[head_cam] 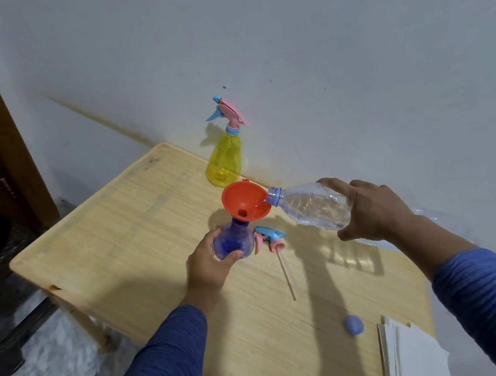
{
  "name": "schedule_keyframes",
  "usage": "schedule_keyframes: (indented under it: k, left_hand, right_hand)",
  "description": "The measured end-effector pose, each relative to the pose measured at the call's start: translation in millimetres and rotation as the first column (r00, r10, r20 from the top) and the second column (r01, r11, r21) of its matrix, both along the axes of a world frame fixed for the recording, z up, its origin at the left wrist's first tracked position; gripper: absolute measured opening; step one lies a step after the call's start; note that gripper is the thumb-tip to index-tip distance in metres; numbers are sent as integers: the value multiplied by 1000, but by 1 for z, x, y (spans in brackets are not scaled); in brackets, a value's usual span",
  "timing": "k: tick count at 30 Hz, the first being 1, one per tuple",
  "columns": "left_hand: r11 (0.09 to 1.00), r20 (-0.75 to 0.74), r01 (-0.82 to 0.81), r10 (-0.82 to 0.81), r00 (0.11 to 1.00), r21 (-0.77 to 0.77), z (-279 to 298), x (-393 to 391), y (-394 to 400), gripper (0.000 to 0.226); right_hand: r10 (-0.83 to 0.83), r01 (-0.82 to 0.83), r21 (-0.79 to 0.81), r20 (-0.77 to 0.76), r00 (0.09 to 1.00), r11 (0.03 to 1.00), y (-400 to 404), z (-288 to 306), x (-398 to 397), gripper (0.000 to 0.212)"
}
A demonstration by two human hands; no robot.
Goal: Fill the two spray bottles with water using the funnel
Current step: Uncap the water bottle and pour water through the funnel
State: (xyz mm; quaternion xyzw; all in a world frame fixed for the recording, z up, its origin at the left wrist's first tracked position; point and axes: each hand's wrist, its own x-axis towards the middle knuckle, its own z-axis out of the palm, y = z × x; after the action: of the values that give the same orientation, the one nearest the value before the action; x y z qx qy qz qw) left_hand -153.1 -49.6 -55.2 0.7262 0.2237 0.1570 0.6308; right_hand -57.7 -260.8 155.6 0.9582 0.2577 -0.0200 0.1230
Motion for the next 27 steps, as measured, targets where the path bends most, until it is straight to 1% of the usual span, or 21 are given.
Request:
schedule_keyframes:
  k: [10, 20, 27]
  left_hand:
    - [1000, -16, 0, 0, 1000, -3, 2, 0, 0, 68]
    - [999, -3, 0, 0, 1000, 33, 4, -1, 0, 67]
    - [1000, 8, 2, -3, 1000, 22, 6, -3, -1, 66]
  right_hand:
    - [2, -2, 2, -1, 1000, 1000, 1, -1, -1, 96]
    - [6, -6, -35, 9, 1000, 999, 1, 3, -2, 96]
    - [3, -2, -44, 13, 1000, 999, 0, 4, -2, 95]
